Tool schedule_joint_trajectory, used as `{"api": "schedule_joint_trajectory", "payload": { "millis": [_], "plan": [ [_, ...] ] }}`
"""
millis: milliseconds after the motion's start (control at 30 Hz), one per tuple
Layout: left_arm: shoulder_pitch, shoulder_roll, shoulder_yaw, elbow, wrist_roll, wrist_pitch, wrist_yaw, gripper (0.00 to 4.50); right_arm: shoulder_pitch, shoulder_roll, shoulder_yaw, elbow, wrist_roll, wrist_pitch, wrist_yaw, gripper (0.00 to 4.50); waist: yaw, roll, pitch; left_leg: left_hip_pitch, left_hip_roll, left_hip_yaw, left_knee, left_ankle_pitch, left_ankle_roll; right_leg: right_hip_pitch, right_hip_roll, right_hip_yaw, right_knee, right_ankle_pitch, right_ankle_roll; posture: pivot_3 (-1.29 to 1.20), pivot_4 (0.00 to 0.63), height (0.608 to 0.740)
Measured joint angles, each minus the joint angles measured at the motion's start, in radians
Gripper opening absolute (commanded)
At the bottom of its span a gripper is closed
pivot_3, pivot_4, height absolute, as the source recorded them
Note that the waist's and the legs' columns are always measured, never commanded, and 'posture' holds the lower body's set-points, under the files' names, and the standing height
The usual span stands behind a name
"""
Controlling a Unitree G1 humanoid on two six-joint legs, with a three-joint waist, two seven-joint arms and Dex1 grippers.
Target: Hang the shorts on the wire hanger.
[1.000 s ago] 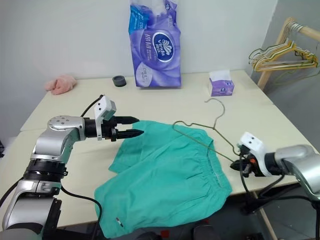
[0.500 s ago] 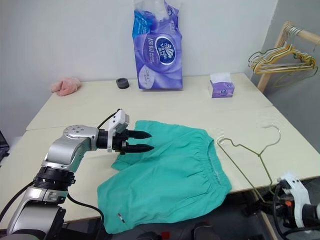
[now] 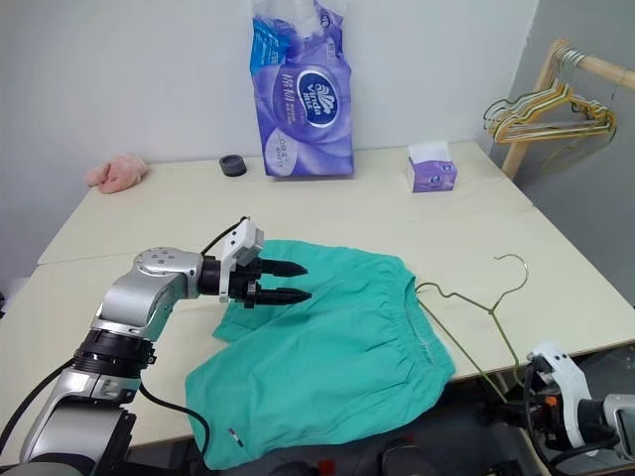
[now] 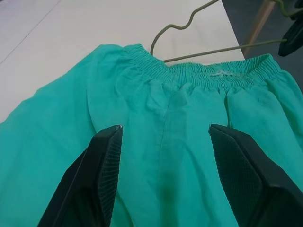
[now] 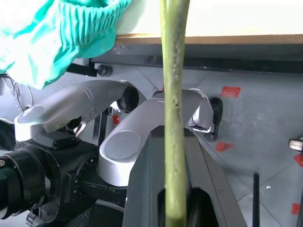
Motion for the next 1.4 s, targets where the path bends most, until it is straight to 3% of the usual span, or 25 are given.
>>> {"api": "schedule_joint_trajectory", "payload": {
  "millis": [200, 533, 767, 1167, 1400],
  "plan": [
    [0.032, 0.007, 0.002, -0.027, -0.001, 0.002, 0.008, 3.08, -0.031, -0.060, 0.010, 0.063, 0.012, -0.024, 0.004, 0.00, 0.009, -0.001, 0.001, -0.001, 0.000, 0.000, 0.000, 0.000, 0.000, -0.001, 0.000, 0.000, 0.000, 0.000, 0.000, -0.18, 0.060, 0.740],
    [0.036, 0.014, 0.009, -0.037, -0.001, 0.003, 0.023, 3.08, 0.055, -0.148, -0.066, 0.085, 0.036, -0.095, 0.083, 0.00, 0.010, -0.002, 0.002, -0.001, 0.000, 0.000, 0.000, 0.000, 0.000, -0.001, 0.000, 0.000, -0.001, 0.000, 0.000, -0.19, 0.063, 0.740],
    [0.035, 0.014, 0.007, -0.035, -0.001, 0.002, 0.023, 3.08, 0.059, -0.131, -0.079, 0.063, 0.067, -0.090, 0.085, 0.00, 0.009, -0.003, 0.003, -0.001, 0.001, 0.000, 0.000, 0.000, 0.000, -0.001, 0.000, 0.000, -0.002, 0.000, 0.000, -0.20, 0.064, 0.740],
    [0.035, 0.006, 0.001, -0.023, 0.001, -0.023, 0.021, 3.08, -0.014, -0.110, 0.093, 0.098, 0.065, -0.115, 0.040, 0.00, 0.009, -0.002, 0.003, -0.002, 0.001, 0.000, 0.000, 0.000, 0.000, -0.001, 0.000, 0.000, -0.003, 0.000, 0.000, -0.18, 0.067, 0.740],
    [0.043, 0.006, 0.001, -0.022, 0.001, -0.024, 0.024, 3.08, -0.021, -0.126, 0.101, 0.113, 0.078, -0.116, 0.048, 0.00, 0.010, -0.002, 0.003, -0.003, 0.001, 0.000, -0.001, 0.000, 0.000, -0.002, 0.000, 0.000, -0.003, 0.000, 0.000, -0.18, 0.067, 0.740]
  ]
}}
